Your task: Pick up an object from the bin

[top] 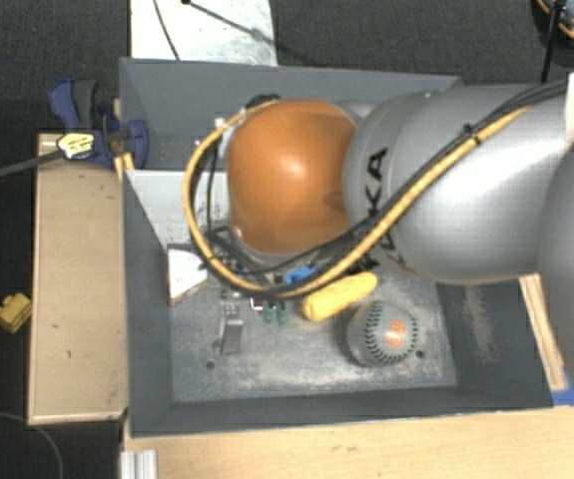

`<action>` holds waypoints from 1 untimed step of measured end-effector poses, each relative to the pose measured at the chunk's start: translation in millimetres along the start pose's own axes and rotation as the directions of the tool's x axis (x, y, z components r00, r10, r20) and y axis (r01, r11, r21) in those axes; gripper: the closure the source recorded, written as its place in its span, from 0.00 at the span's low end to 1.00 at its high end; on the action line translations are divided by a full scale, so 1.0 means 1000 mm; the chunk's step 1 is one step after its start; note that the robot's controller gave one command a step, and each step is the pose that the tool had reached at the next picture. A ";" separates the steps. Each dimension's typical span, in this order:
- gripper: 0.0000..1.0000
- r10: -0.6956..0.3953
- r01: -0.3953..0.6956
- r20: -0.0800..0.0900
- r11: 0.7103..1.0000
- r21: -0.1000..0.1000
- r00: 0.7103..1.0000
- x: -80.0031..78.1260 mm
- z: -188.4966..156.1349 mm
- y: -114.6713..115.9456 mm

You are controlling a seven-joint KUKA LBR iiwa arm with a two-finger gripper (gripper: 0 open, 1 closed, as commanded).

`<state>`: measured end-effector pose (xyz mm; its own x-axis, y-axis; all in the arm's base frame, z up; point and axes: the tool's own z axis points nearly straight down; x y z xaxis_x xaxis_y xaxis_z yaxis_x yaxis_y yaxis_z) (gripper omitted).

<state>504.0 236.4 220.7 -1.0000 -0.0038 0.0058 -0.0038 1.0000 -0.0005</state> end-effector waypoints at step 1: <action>0.00 0.005 -0.005 0.008 1.000 -0.002 1.000 -0.002 -0.005 -0.001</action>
Offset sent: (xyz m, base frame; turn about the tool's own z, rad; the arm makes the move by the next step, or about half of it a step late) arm 0.0311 -0.0579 -0.0304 0.2357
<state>506.0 235.0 225.3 -1.0000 0.0017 -0.0021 0.0017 1.0000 0.0018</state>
